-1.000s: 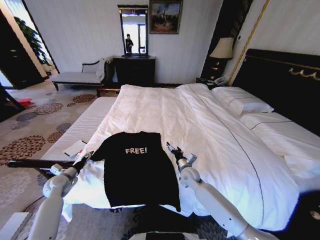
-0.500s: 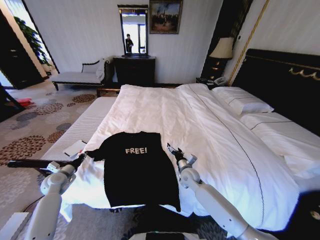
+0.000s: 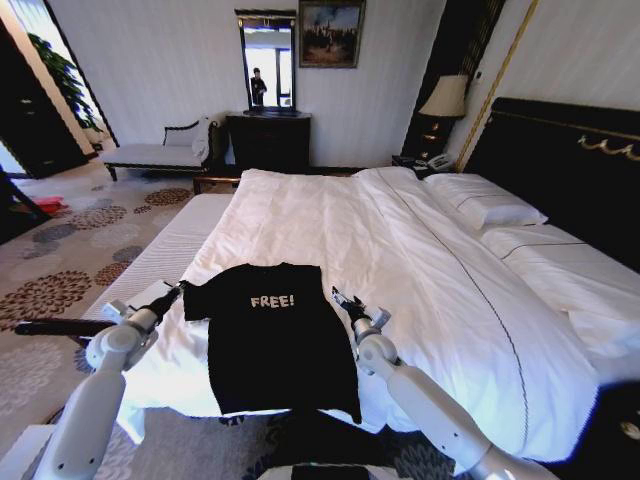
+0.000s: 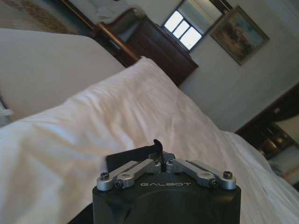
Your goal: Fold the clothes on the bed.
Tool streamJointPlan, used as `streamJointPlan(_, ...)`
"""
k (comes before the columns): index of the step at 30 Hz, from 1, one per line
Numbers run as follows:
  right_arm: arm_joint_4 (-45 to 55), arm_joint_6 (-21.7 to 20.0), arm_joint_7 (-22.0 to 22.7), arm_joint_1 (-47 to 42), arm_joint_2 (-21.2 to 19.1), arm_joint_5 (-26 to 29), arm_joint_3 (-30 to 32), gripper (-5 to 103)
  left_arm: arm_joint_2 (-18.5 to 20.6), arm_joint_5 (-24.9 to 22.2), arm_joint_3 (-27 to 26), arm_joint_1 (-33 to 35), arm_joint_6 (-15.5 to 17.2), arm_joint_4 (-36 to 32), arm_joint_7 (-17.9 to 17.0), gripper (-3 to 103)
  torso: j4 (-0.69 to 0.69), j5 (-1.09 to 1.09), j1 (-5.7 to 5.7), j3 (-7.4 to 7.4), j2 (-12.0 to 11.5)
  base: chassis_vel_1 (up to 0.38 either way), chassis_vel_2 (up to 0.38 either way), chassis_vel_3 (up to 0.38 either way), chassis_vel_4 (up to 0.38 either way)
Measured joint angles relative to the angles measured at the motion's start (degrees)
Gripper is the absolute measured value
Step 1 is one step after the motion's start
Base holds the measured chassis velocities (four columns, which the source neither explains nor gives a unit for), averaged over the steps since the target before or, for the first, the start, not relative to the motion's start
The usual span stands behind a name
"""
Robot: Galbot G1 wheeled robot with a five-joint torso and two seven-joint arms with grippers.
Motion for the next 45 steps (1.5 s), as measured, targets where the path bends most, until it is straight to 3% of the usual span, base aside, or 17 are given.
streamJointPlan(13,-0.70,-0.06,-0.04,-0.09,1.80,-0.44,-0.11,100,-1.27,3.07,14.36,-9.67,-0.65,3.68,-0.93,0,-0.01,0.00,0.00,0.00,0.00,0.000,0.000,0.000,0.000)
streamJointPlan(31,-1.77,-0.05,-0.21,-0.07,2.19,-0.64,0.53,100,-4.63,6.64,24.48,-17.91,-1.50,9.38,-0.53,0,-0.01,0.01,0.00,-0.01,0.00,0.000,0.000,0.000,0.000)
streamJointPlan(40,-1.65,-0.02,-0.15,-0.61,2.48,-0.96,0.65,100,-5.01,11.23,28.76,-19.08,-1.64,12.17,-0.57,-3,0.00,0.00,0.00,0.00,0.00,0.000,0.000,0.000,0.000)
streamJointPlan(42,-1.65,-0.01,-0.13,-0.82,2.39,-1.08,0.68,100,-5.25,11.27,28.91,-19.17,-1.64,11.84,-0.72,7,-0.01,-0.01,0.00,0.00,0.00,0.000,0.000,0.000,0.000)
streamJointPlan(44,-1.64,0.01,-0.12,-0.94,2.37,-1.18,0.68,100,-5.51,11.18,28.64,-19.26,-1.63,11.39,-0.94,7,-0.01,0.00,0.00,0.00,0.00,0.000,0.000,0.000,0.000)
streamJointPlan(45,-1.61,0.01,-0.11,-1.01,2.36,-1.21,0.68,100,-5.67,10.96,28.33,-19.30,-1.60,11.13,-1.18,13,-0.01,-0.01,0.00,0.00,0.00,0.000,0.000,0.000,0.000)
